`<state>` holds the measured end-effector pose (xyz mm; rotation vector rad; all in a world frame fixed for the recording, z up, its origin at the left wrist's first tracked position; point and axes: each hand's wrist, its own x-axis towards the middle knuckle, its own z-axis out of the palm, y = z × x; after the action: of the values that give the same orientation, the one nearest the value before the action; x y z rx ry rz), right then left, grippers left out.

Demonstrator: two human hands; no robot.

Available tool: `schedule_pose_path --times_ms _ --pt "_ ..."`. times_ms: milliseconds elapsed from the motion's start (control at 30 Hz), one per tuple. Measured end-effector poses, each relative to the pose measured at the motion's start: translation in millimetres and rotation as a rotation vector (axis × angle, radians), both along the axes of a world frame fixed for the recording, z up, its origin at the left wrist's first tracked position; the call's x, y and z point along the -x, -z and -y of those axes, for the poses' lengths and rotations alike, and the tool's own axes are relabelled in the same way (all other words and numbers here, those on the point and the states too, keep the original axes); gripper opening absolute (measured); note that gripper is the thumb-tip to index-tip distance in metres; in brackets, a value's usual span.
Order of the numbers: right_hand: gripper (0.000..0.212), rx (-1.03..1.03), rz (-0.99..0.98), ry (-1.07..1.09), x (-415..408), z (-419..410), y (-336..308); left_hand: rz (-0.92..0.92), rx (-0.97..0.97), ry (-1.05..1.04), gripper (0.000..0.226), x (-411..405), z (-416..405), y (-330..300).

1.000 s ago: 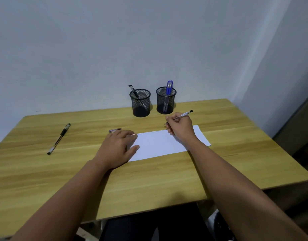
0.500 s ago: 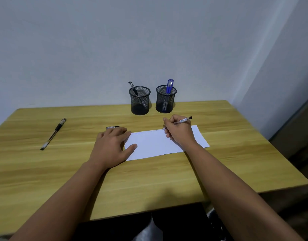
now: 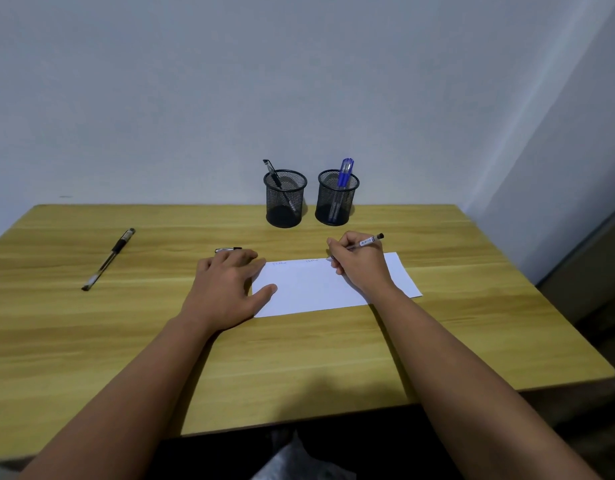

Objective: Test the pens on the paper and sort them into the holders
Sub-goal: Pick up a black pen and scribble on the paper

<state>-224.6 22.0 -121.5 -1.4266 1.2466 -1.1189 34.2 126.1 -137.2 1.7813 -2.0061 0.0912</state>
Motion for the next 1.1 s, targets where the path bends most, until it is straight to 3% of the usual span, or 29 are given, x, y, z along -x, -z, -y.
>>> schedule_pose_path --times_ms 700,867,1100 --pt "0.042 0.012 0.028 0.028 0.2 -1.8 1.1 -0.008 0.007 0.001 0.052 1.3 -1.7 -1.0" --pt "0.036 -0.040 0.212 0.077 1.3 -2.3 -5.2 -0.009 0.010 0.004 0.052 2.1 -2.6 -2.1" --pt "0.043 -0.004 0.086 0.064 0.7 -1.8 0.4 -0.014 0.012 0.001 0.052 1.8 -2.8 -1.6"
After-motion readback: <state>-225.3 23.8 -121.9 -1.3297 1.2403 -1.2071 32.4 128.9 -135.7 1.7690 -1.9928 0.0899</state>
